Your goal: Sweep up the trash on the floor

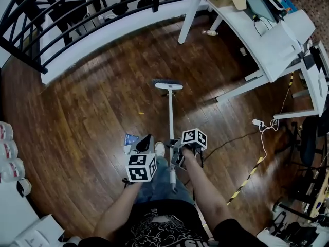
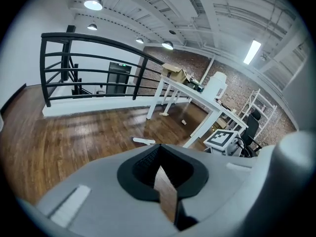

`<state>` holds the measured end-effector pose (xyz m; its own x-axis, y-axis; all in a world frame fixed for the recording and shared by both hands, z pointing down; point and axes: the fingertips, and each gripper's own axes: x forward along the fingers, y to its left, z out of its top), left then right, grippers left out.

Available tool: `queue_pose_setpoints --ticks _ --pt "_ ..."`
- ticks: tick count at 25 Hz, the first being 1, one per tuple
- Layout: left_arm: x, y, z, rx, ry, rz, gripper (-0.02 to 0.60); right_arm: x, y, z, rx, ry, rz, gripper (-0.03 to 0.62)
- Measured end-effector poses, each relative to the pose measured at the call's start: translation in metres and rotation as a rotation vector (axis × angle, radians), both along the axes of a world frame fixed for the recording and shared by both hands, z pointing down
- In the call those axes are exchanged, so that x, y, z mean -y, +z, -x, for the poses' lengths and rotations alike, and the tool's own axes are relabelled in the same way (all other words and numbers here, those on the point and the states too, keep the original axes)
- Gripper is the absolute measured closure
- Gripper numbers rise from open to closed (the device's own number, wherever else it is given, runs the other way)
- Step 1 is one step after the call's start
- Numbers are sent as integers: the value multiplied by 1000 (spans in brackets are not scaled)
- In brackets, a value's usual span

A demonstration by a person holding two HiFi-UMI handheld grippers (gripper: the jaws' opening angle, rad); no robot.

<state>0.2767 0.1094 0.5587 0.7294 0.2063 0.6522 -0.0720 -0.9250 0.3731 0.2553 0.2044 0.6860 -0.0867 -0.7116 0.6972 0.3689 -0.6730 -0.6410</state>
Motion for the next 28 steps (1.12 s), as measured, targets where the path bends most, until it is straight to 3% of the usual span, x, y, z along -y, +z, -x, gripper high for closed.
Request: queue_pose_setpoints --ticks 8,14,21,28 --pt "-8 10 -81 27 30 -19 577 -15 32 -73 60 41 13 523" --pt "-6 26 -112 63 39 -30 577 -18 54 -109 106 96 24 523" --pt "-9 34 -119 92 55 -36 577 -18 66 -96 185 129 17 531" --pt "-1 31 -110 75 31 -31 577 -2 71 -67 265 129 -19 534"
